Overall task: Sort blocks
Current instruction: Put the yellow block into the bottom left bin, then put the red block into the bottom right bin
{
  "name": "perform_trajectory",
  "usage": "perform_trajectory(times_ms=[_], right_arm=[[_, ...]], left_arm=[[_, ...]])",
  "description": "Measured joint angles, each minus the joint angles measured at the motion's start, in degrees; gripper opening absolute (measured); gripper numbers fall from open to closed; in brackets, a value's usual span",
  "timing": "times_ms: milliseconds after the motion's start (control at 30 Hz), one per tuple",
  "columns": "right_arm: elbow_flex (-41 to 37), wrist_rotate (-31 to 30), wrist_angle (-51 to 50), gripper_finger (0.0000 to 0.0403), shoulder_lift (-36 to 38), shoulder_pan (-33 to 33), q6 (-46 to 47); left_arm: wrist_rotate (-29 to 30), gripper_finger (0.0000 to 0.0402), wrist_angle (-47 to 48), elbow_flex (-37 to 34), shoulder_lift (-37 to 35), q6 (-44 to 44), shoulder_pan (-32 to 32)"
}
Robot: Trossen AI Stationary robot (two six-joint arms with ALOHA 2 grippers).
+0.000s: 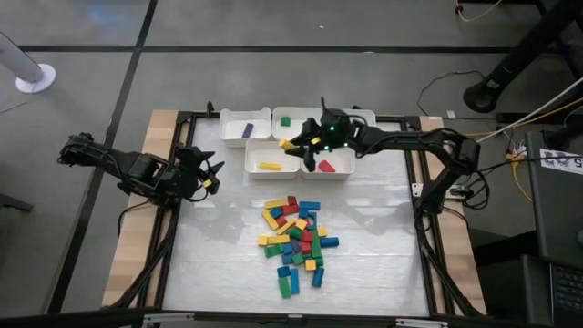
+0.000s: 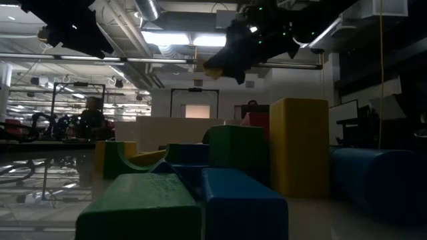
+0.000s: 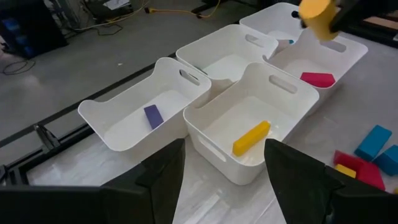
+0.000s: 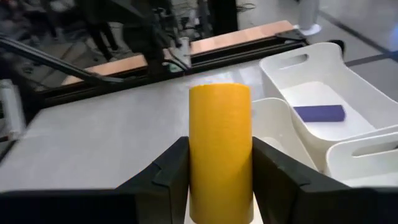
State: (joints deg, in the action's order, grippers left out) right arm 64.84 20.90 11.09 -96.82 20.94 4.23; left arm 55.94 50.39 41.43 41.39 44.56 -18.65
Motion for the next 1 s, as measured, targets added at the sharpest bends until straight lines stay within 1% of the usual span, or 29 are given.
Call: perform_trajectory(times_ms=[167,300,433,533,633,733,833,900,1000], right_arm=[[0.0,-0.9,3.1,0.0141,-2.8,-0.9,0.0],[0.0,-3.8,2.8,0.0153,-3.7,-1.1,0.1],[0.0,-3.9,3.1,0.0190,-3.6,-1.1,0.7],[0.0,-3.9,5.2,0.0221,-3.6,-1.1,3.4],[0.0,-3.9,6.0,0.0244,-3.6,-1.1,4.4],[0.0,-3.9,7.8,0.0254,-3.3,-1.1,4.5],[0.3,-3.8,11.4,0.0256,-2.6,-1.1,4.5],[1.6,-3.4,11.3,0.0257,-2.1,-1.1,4.4],[4.4,-3.4,10.9,0.0257,-0.9,-1.0,4.4]], left_arm=[[-0.9,0.0209,0.0,0.0,0.0,0.5,0.0],[-1.7,0.0209,0.0,0.0,0.0,0.5,0.0],[-1.7,0.0209,0.0,0.0,0.0,0.5,0.0],[-1.8,0.0209,0.0,0.0,0.0,0.5,0.0],[-1.8,0.0209,-0.8,0.0,0.0,0.5,0.0],[-1.8,0.0209,-6.0,0.0,0.5,-1.7,0.0],[-4.1,0.0209,-14.7,0.0,1.9,-10.3,0.5],[-7.5,0.0209,-20.9,0.0,3.8,-16.7,2.0],[-15.1,0.0209,-29.0,0.0,7.6,-23.2,6.0]])
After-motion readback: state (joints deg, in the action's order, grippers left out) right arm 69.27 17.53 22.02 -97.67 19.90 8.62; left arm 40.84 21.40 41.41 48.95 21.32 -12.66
